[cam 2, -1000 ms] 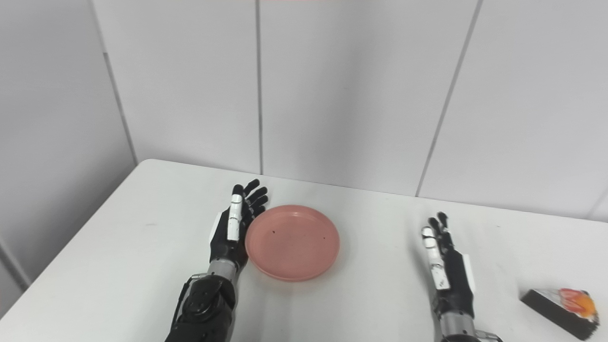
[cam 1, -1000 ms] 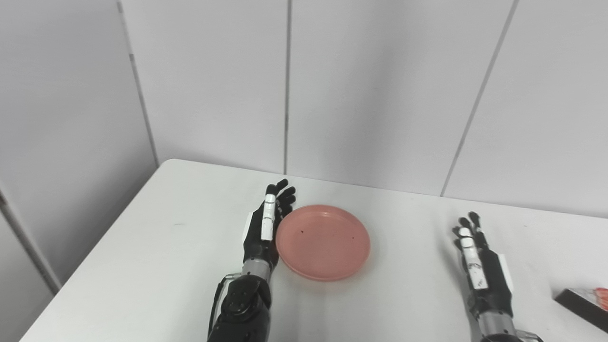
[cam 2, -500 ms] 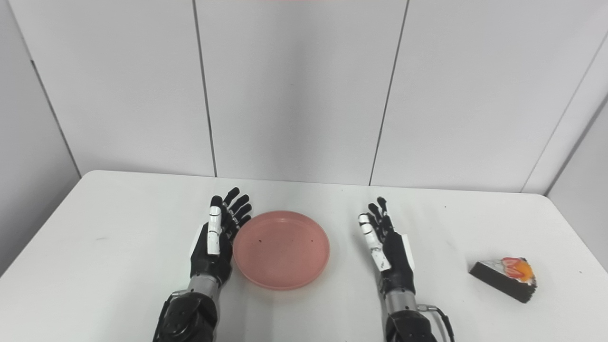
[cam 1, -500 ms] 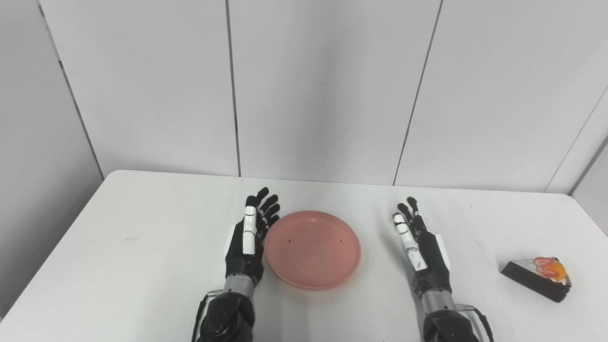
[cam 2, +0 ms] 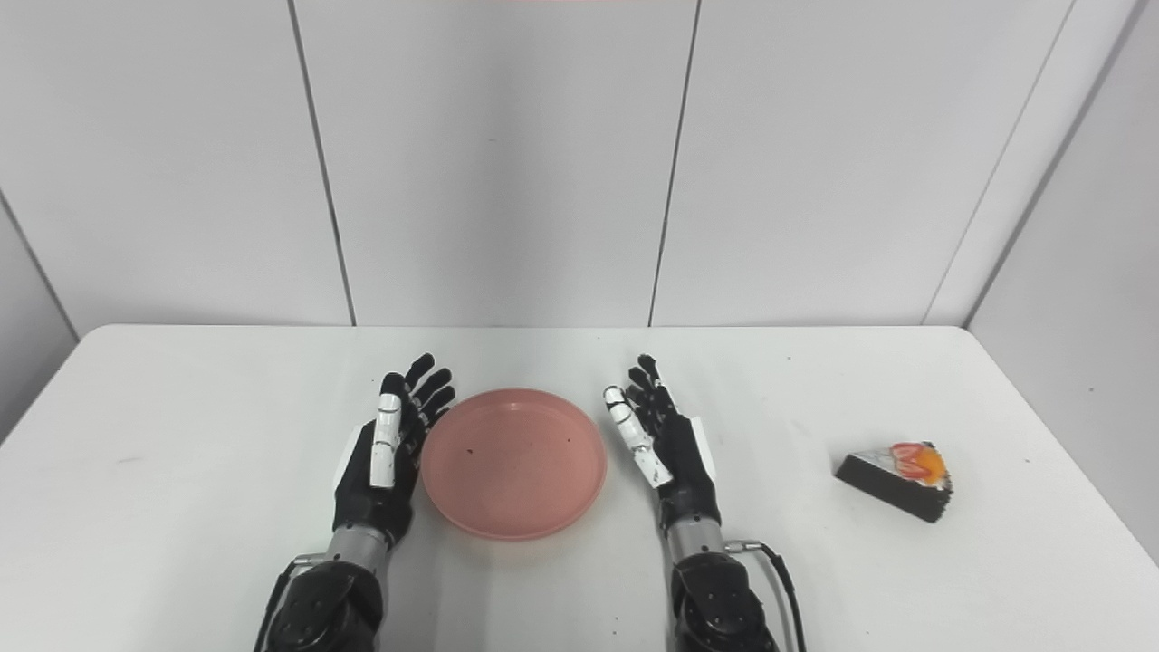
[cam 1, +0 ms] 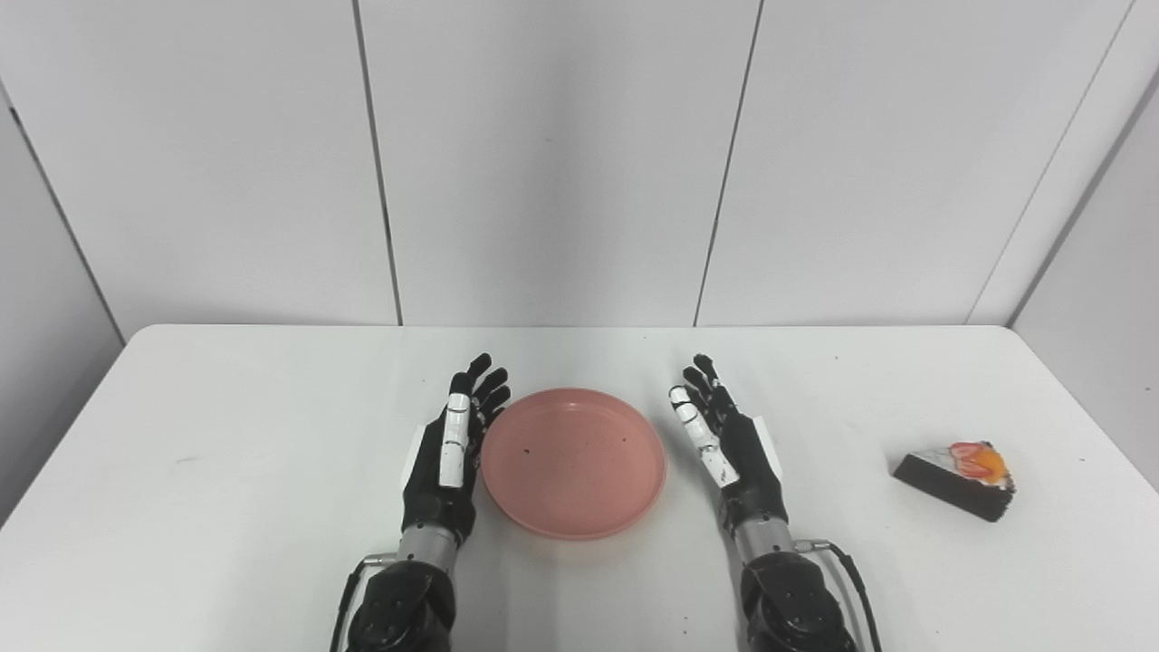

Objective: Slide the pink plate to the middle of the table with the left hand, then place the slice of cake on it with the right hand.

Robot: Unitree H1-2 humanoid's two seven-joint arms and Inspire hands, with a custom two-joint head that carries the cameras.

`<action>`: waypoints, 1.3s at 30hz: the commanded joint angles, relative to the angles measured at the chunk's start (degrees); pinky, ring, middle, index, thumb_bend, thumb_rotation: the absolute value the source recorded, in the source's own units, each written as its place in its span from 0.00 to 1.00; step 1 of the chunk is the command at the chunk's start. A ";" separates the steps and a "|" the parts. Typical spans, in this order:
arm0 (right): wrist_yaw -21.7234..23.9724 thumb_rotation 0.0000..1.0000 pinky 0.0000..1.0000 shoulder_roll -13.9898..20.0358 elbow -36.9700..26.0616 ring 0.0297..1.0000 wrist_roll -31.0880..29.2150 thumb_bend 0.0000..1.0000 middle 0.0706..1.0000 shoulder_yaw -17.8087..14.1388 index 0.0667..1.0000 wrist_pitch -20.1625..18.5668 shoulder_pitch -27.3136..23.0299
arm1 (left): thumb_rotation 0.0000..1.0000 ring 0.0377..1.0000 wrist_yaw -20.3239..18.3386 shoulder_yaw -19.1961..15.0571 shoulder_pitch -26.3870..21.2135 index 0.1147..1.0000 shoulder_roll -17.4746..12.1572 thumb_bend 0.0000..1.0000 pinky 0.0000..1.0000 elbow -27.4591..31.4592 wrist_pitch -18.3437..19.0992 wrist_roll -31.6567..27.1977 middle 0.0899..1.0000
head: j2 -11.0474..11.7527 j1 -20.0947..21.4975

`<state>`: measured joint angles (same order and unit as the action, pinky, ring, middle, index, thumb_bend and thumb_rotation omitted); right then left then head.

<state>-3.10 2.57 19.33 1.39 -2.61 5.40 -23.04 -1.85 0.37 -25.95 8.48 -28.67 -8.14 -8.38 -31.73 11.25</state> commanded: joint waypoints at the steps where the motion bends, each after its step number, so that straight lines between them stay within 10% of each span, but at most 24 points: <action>1: -0.27 0.77 0.96 0.63 -2.32 0.92 0.15 0.64 0.92 -0.27 0.95 2.38 -2.25 | 1.00 0.92 -0.65 0.37 2.31 0.88 0.65 0.68 0.92 -2.74 -0.51 0.46 0.91 | -0.08 0.43; 12: 2.89 0.86 0.83 11.64 -15.60 0.88 13.60 0.58 0.88 3.52 0.92 -6.56 -3.78 | 0.99 0.91 -0.72 0.35 1.10 0.89 1.04 0.67 0.92 -6.71 -3.62 0.33 0.90 | 1.30 3.51; 26: 10.76 0.47 0.71 28.69 -25.04 0.81 23.27 0.70 0.83 2.18 0.84 -15.74 -3.38 | 0.99 0.91 -0.01 0.14 0.47 0.89 2.10 0.70 0.95 -9.43 -5.49 0.45 0.90 | 2.26 3.39; 39: 24.37 0.41 0.79 40.53 -32.35 0.87 30.93 0.82 0.85 0.40 0.82 -31.71 -1.73 | 1.00 0.93 -0.84 0.22 0.87 0.90 1.26 0.70 0.97 -8.43 -4.39 0.39 0.92 | 2.05 5.46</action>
<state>20.23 41.43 -10.61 31.23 -0.65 -24.66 -23.33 -1.72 0.40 -28.82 9.31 -34.87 -12.43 -8.11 -29.62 16.79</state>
